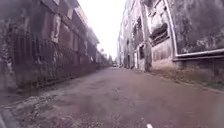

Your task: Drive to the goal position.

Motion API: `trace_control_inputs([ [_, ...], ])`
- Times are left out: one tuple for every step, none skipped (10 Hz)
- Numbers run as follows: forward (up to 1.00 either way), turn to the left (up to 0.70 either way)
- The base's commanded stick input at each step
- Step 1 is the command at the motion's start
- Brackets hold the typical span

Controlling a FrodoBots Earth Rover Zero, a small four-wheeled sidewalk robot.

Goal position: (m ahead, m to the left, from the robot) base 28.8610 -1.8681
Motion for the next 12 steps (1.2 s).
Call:
trace_control_inputs([
  [0.6, 0.0],
  [0.6, 0.0],
  [0.6, 0.0],
  [0.6, 0.0],
  [0.6, 0.0],
  [0.6, 0.0],
  [0.6, 0.0],
  [0.6, 0.0],
  [0.6, 0.0],
  [0.6, 0.0],
  [0.6, 0.0],
  [0.6, 0.0],
])
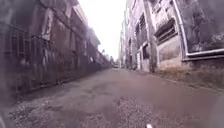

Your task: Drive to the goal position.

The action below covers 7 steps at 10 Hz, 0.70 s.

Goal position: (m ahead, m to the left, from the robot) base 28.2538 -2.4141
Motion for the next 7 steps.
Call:
trace_control_inputs([
  [0.6, 0.0],
  [0.6, 0.0],
  [0.6, 0.0],
  [0.6, 0.0],
  [0.6, 0.0],
  [0.6, 0.0],
  [0.6, -0.14],
])
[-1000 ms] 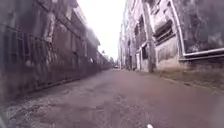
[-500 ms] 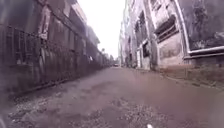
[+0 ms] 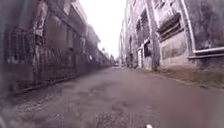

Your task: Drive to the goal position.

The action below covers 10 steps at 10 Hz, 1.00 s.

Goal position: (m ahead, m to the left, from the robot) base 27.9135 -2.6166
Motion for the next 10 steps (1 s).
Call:
trace_control_inputs([
  [0.6, -0.15],
  [0.6, -0.14],
  [0.6, -0.09],
  [0.6, 0.0],
  [0.6, 0.0],
  [0.6, 0.0],
  [0.6, 0.0],
  [0.6, 0.0],
  [0.6, 0.0],
  [0.6, 0.0],
])
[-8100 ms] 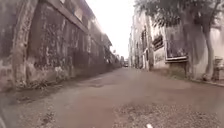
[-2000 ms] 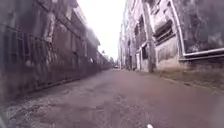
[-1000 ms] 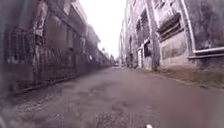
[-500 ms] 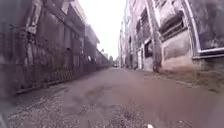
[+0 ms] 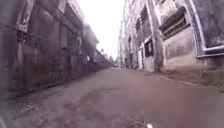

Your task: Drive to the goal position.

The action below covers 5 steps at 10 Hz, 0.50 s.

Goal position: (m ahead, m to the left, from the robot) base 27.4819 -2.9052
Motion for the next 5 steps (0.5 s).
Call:
trace_control_inputs([
  [0.6, 0.0],
  [0.6, 0.0],
  [0.6, 0.0],
  [0.6, 0.0],
  [0.6, 0.0],
])
